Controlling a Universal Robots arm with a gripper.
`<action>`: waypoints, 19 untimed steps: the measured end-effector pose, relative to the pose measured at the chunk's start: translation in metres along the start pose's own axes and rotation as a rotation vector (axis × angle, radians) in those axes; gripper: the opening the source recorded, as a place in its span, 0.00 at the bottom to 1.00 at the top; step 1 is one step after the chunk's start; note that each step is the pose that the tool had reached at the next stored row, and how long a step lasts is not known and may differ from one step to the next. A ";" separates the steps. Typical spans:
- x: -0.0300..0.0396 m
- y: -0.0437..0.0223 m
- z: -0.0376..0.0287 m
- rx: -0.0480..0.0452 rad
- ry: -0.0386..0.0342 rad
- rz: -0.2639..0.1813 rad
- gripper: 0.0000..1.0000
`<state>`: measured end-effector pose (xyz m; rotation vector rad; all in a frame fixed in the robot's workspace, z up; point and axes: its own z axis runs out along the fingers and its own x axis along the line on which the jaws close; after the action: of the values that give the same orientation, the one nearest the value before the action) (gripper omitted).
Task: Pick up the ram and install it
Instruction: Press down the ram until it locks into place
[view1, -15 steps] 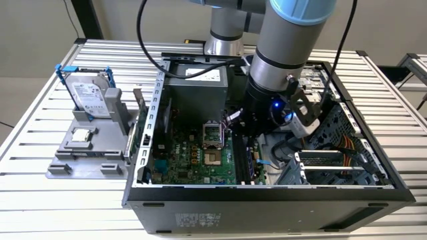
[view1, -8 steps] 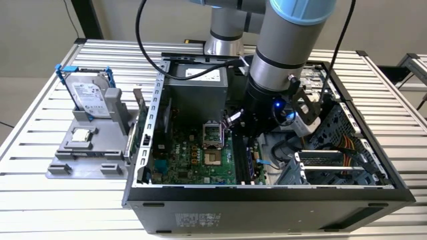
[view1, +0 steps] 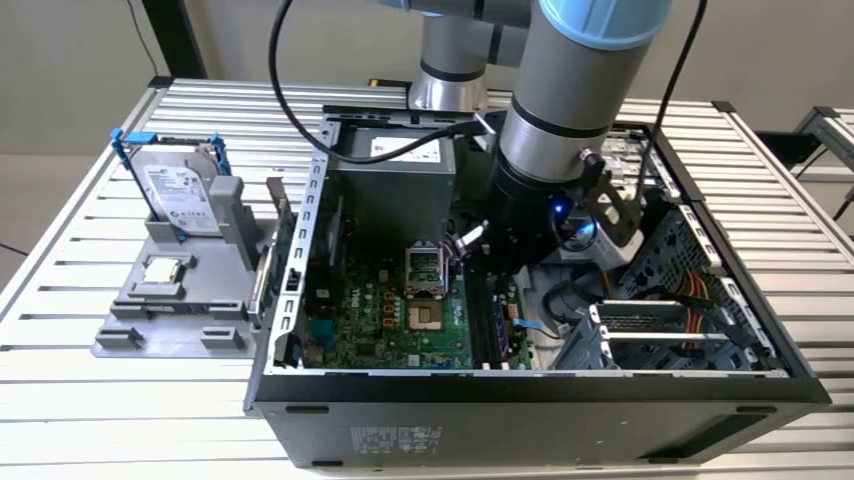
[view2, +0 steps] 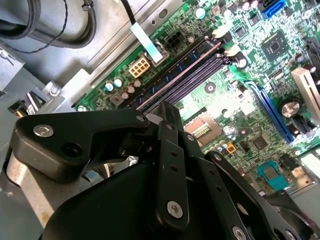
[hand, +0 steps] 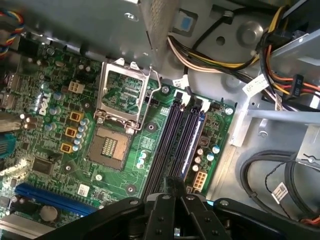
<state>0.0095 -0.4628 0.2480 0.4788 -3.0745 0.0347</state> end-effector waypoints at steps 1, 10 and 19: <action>0.0000 0.0000 0.0000 0.0004 -0.0001 -0.009 0.00; 0.0000 0.0000 0.0000 0.0023 -0.0013 -0.073 0.00; 0.0000 0.0000 0.0000 0.0037 -0.0021 -0.116 0.00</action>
<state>0.0095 -0.4628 0.2479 0.6562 -3.0430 0.0372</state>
